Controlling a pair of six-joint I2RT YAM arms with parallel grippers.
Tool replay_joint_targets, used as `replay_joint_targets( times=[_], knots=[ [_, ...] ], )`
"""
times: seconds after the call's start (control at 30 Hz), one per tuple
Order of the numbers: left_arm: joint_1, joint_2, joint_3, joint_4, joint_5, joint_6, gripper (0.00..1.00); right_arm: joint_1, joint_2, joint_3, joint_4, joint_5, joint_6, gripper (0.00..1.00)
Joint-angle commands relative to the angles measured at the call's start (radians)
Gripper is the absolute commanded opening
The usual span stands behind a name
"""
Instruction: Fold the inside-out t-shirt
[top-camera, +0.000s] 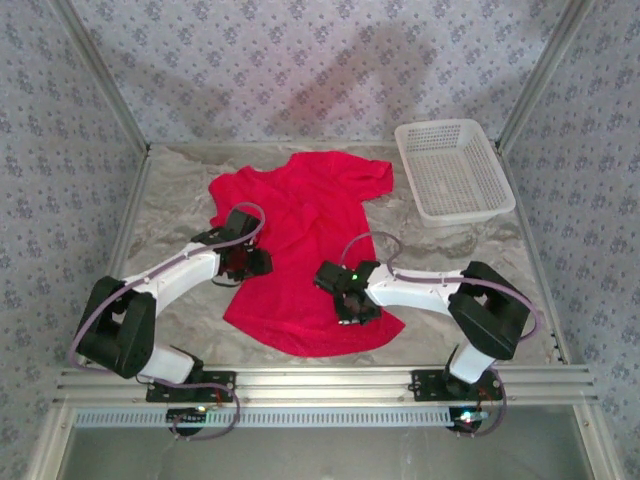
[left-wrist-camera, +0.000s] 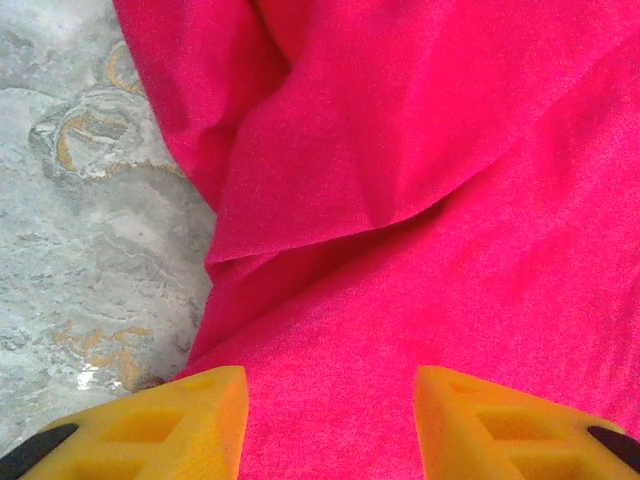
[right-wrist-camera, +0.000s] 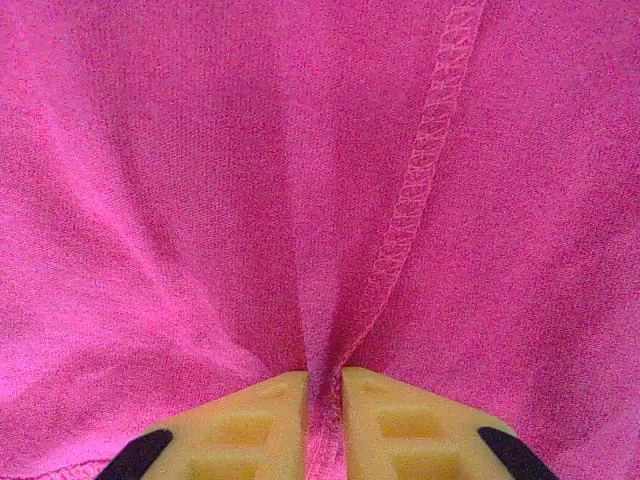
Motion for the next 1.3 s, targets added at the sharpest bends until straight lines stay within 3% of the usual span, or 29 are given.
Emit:
replay_joint_targets(
  times=[0.0,0.07,0.3,0.4,0.53,0.63,0.8,0.93,1.07,1.17,1.27],
  knots=[
    [-0.007,-0.031,0.022,-0.034,0.017,0.003,0.46,-0.011,-0.003,0.015,-0.030,0.003,-0.010,0.07],
    [-0.011,-0.041,0.038,-0.049,0.022,0.012,0.44,-0.013,-0.013,0.024,-0.049,0.009,-0.015,0.00],
    [-0.086,-0.163,0.050,0.027,0.031,0.149,0.42,-0.044,-0.163,0.108,-0.141,0.051,-0.041,0.00],
    [-0.189,-0.219,-0.006,0.188,0.072,0.280,0.51,-0.090,-0.252,0.122,-0.119,0.016,-0.050,0.00],
    [-0.383,-0.279,-0.122,0.423,0.015,0.485,0.63,-0.172,-0.324,0.113,-0.068,-0.071,-0.060,0.00],
    [-0.493,-0.254,-0.146,0.500,-0.030,0.596,0.74,-0.221,-0.339,0.108,-0.047,-0.119,-0.062,0.00],
    [-0.580,-0.107,-0.114,0.508,-0.077,0.671,0.75,-0.264,-0.342,0.123,-0.033,-0.148,-0.064,0.00],
    [-0.631,0.017,-0.093,0.540,-0.262,0.732,0.85,-0.285,-0.354,0.128,-0.020,-0.158,-0.065,0.00],
    [-0.633,0.130,-0.056,0.554,-0.475,0.779,0.82,-0.306,-0.394,0.135,-0.028,-0.150,-0.064,0.00],
    [-0.617,0.145,-0.029,0.499,-0.601,0.782,0.66,-0.345,-0.441,0.136,-0.054,-0.136,-0.069,0.00],
    [-0.572,0.079,-0.051,0.452,-0.614,0.743,0.62,-0.391,-0.485,0.122,-0.074,-0.134,-0.077,0.00]
  ],
)
